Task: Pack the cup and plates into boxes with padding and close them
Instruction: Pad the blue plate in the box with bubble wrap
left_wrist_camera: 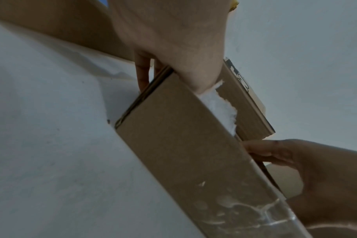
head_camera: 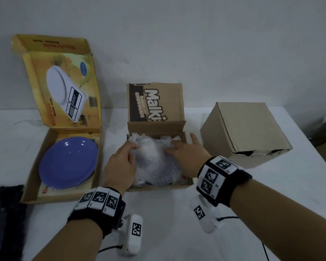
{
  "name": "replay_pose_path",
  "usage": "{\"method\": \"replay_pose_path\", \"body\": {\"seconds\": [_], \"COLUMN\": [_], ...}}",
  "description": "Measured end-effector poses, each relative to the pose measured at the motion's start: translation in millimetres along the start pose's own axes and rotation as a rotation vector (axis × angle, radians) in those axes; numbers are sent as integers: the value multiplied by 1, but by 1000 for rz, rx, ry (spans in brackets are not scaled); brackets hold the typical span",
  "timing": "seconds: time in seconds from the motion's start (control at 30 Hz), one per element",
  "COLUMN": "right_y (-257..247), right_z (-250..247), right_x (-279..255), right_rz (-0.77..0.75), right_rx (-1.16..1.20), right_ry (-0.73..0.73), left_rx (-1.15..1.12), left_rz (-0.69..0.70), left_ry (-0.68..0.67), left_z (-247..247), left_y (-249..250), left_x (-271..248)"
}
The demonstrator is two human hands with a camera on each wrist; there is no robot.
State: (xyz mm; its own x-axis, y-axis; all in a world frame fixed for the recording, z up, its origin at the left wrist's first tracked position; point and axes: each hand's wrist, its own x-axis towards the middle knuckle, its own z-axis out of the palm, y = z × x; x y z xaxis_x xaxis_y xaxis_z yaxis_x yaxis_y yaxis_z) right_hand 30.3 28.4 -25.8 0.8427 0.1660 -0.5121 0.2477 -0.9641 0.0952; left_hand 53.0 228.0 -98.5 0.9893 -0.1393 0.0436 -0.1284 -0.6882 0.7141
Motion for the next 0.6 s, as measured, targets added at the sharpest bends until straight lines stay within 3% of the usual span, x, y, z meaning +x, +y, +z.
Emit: {"method": "replay_pose_path", "body": {"seconds": [0.17, 0.3, 0.5, 0.6], "right_y": [-6, -6, -33, -58], "right_z": [6, 8, 2, 20], "right_x": [-13, -22, -9, 13], "right_rz": [15, -9, 112, 225], "right_rx": [-89, -61, 520, 564], "right_ry": [105, 60, 124, 84], "left_rx": [-7, -32, -312, -338], "left_rz": [-1, 31, 33, 58], "left_ry": [2, 3, 6, 27], "left_z": [2, 2, 5, 8], "left_y": [-2, -4, -13, -15], "left_x": [2, 0, 0, -1]}}
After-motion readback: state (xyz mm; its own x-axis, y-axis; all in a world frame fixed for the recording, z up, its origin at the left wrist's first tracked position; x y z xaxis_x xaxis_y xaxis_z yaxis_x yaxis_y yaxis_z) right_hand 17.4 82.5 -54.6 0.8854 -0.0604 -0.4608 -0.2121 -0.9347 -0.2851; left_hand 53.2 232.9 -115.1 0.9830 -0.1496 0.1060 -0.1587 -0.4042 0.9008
